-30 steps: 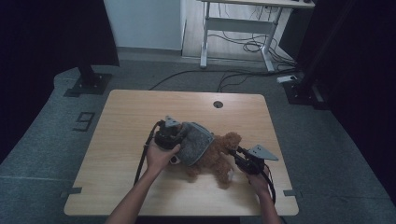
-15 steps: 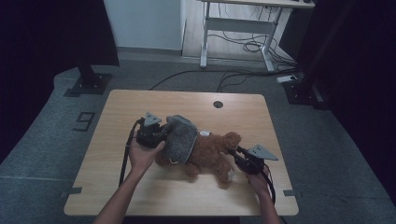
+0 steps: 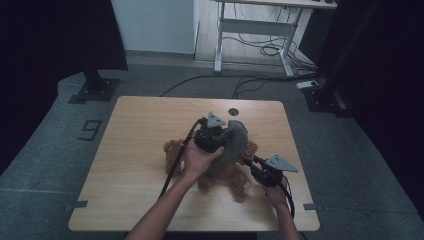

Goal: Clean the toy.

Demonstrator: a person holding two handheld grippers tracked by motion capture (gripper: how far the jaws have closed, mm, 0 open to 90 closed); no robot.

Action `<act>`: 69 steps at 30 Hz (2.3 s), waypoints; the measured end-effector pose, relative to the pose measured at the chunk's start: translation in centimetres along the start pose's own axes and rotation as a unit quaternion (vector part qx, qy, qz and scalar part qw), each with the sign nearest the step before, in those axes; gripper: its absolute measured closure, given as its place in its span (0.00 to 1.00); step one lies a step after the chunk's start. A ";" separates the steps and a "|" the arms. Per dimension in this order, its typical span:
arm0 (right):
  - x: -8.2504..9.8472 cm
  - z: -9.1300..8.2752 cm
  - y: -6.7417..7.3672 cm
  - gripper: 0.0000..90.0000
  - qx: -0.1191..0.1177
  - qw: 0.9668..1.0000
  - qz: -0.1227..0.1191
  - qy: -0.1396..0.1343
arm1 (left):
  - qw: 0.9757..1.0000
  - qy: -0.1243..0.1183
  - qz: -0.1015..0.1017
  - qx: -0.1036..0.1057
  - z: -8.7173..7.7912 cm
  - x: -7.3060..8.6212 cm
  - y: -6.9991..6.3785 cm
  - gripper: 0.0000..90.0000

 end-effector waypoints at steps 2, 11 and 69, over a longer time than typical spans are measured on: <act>0.0 0.0 0.1 0.78 0.000 1.000 -0.002 -0.001 | 1.000 0.017 0.002 0.006 1.7 0.5 -0.7 0.88; 0.1 0.0 0.0 0.79 0.003 1.000 -0.008 0.001 | 0.998 0.054 -0.004 -0.020 3.3 4.5 0.6 0.89; 0.6 0.0 -0.4 0.65 0.011 1.000 0.002 0.004 | 0.994 0.036 -0.091 -0.048 -4.3 12.7 11.1 0.88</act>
Point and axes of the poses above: each handheld gripper's, and its own axes: z roughly forward along the jaws, x roughly out of its underside, y roughly to its left, the point moved 5 cm from there along z, roughly forward along the jaws, and after that the axes turned 6 degrees about z, right-handed, at the moved point
